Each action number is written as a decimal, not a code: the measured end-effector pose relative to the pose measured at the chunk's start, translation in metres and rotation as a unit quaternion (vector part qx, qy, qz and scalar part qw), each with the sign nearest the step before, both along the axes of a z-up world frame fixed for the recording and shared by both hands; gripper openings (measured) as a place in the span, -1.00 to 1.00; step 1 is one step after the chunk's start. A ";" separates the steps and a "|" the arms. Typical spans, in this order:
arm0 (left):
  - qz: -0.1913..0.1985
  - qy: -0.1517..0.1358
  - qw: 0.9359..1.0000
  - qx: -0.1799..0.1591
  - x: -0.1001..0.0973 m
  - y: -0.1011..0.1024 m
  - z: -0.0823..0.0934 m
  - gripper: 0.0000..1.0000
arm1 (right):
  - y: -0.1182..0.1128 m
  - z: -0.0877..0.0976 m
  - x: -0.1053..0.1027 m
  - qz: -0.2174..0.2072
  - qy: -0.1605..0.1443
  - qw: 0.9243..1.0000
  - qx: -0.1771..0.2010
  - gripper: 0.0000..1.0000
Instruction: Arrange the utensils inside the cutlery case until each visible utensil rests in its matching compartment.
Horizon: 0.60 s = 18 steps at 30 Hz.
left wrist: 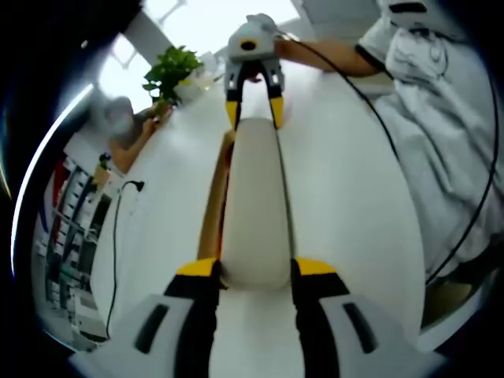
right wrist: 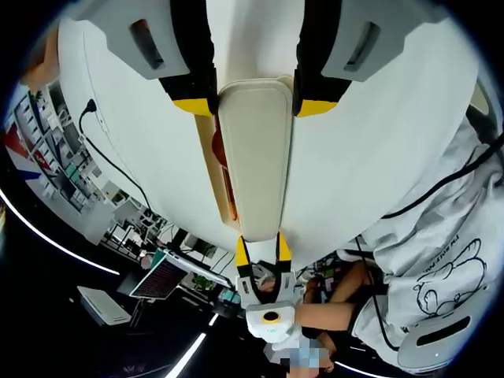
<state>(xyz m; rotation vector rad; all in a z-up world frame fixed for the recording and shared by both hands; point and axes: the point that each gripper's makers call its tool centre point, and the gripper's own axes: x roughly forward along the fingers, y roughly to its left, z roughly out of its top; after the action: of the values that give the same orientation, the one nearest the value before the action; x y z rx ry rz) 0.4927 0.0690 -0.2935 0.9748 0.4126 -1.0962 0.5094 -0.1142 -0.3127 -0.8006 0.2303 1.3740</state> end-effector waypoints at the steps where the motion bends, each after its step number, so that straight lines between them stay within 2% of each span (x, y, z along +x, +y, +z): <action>1: 0.000 0.000 1.000 -0.001 0.000 -0.001 0.001 -0.24 | -0.001 0.000 0.000 -0.001 0.000 1.000 0.000 -0.22; 11: -0.007 -0.003 1.000 0.006 0.007 0.000 0.006 -0.25 | -0.002 0.007 0.001 -0.015 0.011 1.000 0.009 -0.23; 12: -0.008 -0.006 1.000 0.007 0.008 0.002 0.007 -0.33 | -0.002 0.008 0.001 -0.015 0.010 1.000 0.013 -0.23; 13: -0.009 -0.025 1.000 0.012 0.014 0.005 0.013 -0.73 | -0.001 0.011 0.000 -0.012 0.011 1.000 0.020 -0.23; 14: -0.023 -0.021 0.999 0.012 0.012 0.005 0.014 -0.94 | -0.001 0.013 0.001 -0.014 0.011 1.000 0.026 -0.61; 15: -0.018 -0.020 1.000 -0.006 0.014 0.002 0.019 -0.69 | 0.004 0.031 0.004 -0.015 -0.007 0.998 0.065 -0.95; 16: -0.015 -0.009 0.999 -0.027 0.016 -0.001 0.021 -0.48 | 0.002 0.043 0.009 -0.024 -0.020 0.996 0.079 -0.92; 17: -0.011 0.011 0.999 -0.042 0.016 -0.003 0.019 -0.48 | 0.005 0.042 0.012 -0.032 0.000 0.995 0.097 -0.81; 18: -0.008 0.005 1.000 -0.027 0.025 0.001 0.013 -0.55 | 0.005 0.032 0.006 -0.031 0.048 0.994 0.091 -0.66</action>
<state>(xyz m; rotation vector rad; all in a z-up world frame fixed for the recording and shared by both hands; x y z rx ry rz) 0.5178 0.0705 -0.2807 0.9277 0.3819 -1.1207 0.5156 -0.1089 -0.2809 -0.5716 0.1998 1.3551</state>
